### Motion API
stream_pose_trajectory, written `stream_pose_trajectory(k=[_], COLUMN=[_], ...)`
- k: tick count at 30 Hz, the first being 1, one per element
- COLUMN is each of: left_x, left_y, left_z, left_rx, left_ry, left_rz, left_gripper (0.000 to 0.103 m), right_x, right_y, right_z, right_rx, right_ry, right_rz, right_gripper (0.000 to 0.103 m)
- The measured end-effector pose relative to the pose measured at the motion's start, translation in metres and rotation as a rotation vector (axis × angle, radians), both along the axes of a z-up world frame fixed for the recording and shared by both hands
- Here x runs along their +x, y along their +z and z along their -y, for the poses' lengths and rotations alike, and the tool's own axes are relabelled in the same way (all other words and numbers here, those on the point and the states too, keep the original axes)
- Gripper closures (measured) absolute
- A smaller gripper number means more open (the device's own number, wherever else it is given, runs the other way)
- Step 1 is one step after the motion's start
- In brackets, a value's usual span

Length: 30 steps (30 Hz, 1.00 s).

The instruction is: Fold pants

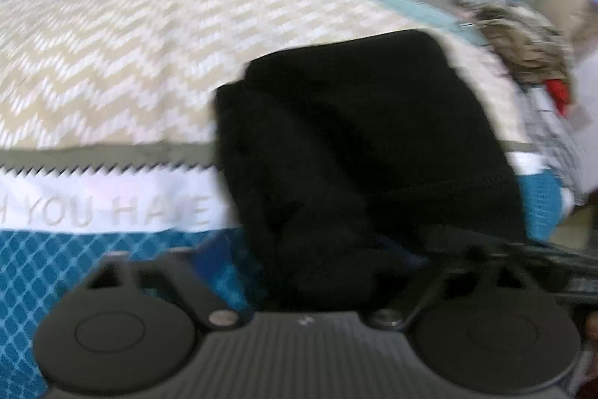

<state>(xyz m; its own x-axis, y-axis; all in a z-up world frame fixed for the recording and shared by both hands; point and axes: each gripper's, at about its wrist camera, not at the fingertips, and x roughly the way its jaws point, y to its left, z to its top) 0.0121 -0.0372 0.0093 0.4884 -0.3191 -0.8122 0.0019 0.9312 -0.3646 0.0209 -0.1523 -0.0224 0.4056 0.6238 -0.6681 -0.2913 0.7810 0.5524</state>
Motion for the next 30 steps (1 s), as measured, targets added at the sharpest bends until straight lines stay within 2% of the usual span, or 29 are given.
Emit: stream_pose_trajectory(k=[3, 10, 13, 17, 20, 21, 24, 26, 30], left_x=[-0.004, 0.005, 0.022, 0.033, 0.023, 0.017, 0.002, 0.003, -0.003], left_y=[0.019, 0.055, 0.066, 0.048, 0.013, 0.001, -0.010, -0.011, -0.004], left_z=[0.007, -0.014, -0.018, -0.010, 0.000, 0.002, -0.004, -0.006, -0.002], left_rx=[0.044, -0.048, -0.062, -0.034, -0.012, -0.001, -0.063, -0.073, -0.017], left_ry=[-0.025, 0.038, 0.046, 0.000, -0.035, -0.044, -0.036, -0.027, -0.039], left_rz=[0.057, 0.146, 0.127, 0.038, -0.069, -0.086, -0.081, -0.082, -0.059], left_gripper=[0.048, 0.052, 0.052, 0.052, 0.052, 0.048, 0.042, 0.038, 0.036], right_x=[-0.003, 0.014, 0.034, 0.038, 0.016, 0.006, -0.015, -0.017, -0.023], right_y=[0.007, 0.025, 0.031, 0.021, -0.003, -0.013, -0.027, -0.028, -0.018], right_z=[-0.002, -0.002, -0.006, -0.003, 0.003, 0.005, 0.019, 0.026, 0.022], right_rx=[0.008, 0.076, 0.059, 0.034, 0.006, -0.012, 0.041, 0.074, 0.033], right_ry=[0.004, -0.004, 0.022, -0.005, -0.038, -0.041, -0.080, -0.110, -0.087], right_rz=[0.050, 0.134, 0.089, -0.038, -0.129, -0.145, -0.177, -0.198, -0.190], right_gripper=[0.033, 0.034, 0.033, 0.033, 0.032, 0.032, 0.031, 0.031, 0.030])
